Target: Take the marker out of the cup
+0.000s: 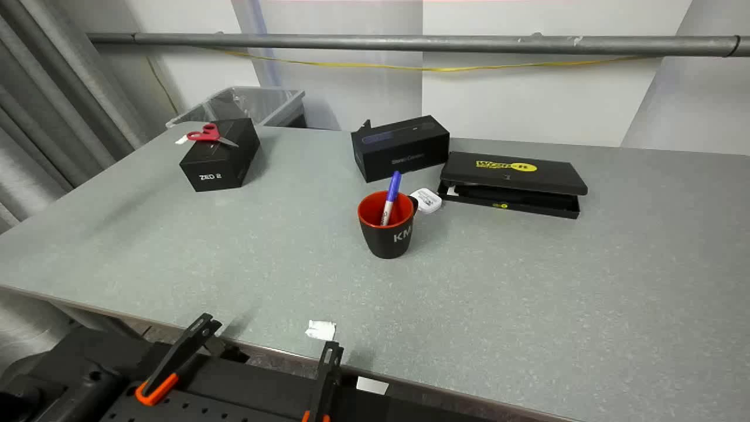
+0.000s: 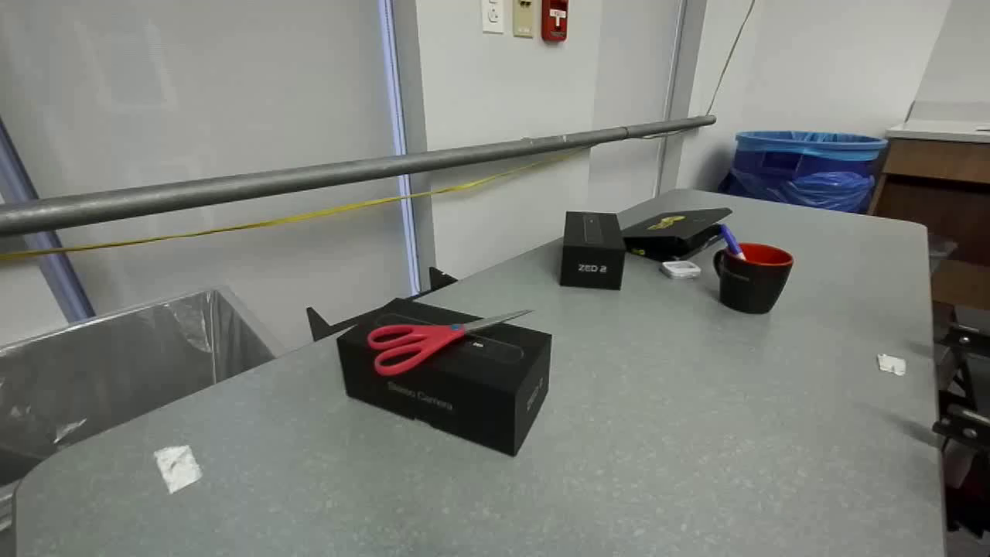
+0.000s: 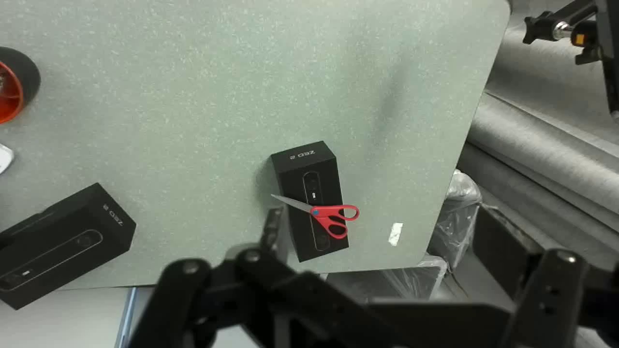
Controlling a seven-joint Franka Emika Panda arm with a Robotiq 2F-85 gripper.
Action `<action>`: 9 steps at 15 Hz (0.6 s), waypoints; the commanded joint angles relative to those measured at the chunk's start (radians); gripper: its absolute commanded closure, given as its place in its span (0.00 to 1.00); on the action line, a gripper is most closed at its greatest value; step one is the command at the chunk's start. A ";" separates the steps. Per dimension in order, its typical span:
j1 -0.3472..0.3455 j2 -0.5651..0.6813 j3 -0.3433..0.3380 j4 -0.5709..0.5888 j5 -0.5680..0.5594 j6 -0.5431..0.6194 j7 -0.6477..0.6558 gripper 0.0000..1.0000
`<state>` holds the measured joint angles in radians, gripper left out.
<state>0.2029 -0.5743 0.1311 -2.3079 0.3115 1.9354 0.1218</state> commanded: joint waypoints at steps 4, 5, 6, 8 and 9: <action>-0.011 0.000 0.008 0.002 0.005 -0.004 -0.005 0.00; -0.011 0.000 0.008 0.002 0.005 -0.004 -0.005 0.00; -0.011 0.000 0.008 0.002 0.005 -0.004 -0.005 0.00; -0.020 0.000 0.009 -0.008 -0.009 0.006 -0.005 0.00; -0.029 -0.001 -0.002 -0.026 -0.021 0.005 -0.019 0.00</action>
<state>0.2013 -0.5744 0.1315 -2.3105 0.3093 1.9353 0.1217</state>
